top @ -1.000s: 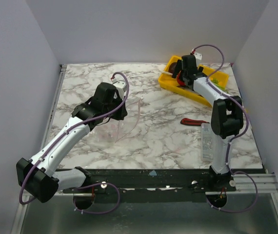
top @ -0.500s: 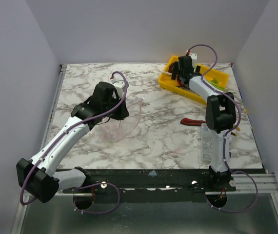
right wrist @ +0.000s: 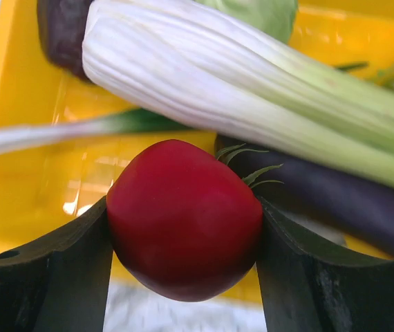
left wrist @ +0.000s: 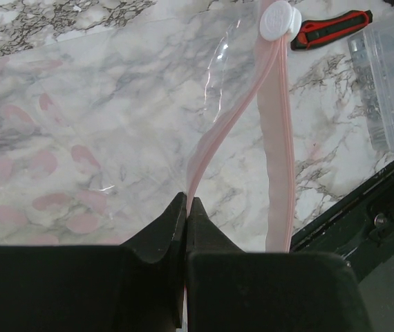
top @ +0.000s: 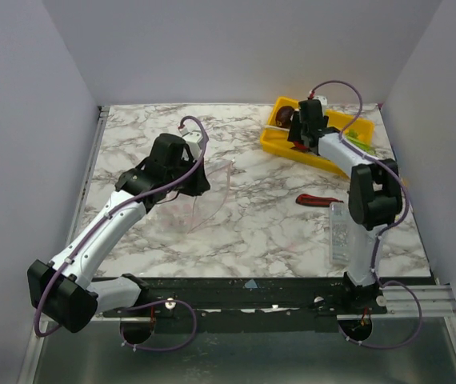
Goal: Place the food in the zip-top bag and seal the zipper
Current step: Pick up the fake vegetable from the bin, then place the fake vegetable in the zipper food storage bag, then adjust the zipper food storage bag at the center of the board, then pick up the fake vegetable from the bin.
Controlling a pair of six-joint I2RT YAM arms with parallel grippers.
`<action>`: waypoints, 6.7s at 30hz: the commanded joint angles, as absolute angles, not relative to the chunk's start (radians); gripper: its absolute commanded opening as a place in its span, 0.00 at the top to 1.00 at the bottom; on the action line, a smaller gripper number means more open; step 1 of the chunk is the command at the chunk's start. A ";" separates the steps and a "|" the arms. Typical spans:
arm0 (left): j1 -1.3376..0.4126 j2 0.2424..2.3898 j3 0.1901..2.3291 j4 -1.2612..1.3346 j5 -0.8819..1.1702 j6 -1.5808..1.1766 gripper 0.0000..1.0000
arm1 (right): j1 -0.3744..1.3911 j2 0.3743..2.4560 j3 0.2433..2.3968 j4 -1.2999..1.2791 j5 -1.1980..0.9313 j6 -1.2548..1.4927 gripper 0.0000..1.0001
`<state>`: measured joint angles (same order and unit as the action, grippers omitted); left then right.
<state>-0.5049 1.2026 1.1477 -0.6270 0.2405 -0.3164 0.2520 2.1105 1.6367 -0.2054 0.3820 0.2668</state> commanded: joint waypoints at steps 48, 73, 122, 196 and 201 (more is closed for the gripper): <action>-0.413 1.075 1.119 -0.410 0.376 -0.456 1.00 | 0.860 1.413 1.107 0.093 0.056 0.558 0.83; -0.401 1.056 1.086 -0.383 0.361 -0.443 1.00 | 0.874 1.371 1.144 0.061 0.051 0.571 0.05; -0.463 1.006 1.139 -0.587 0.087 -0.483 1.00 | 0.884 1.463 1.244 -0.075 0.108 0.690 0.98; -0.445 0.992 1.049 -0.488 0.063 -0.324 1.00 | 0.104 1.497 1.384 -0.357 0.357 0.192 0.00; -0.446 1.000 1.044 -0.488 0.102 -0.348 1.00 | 0.007 1.659 1.478 -0.480 0.307 0.124 0.00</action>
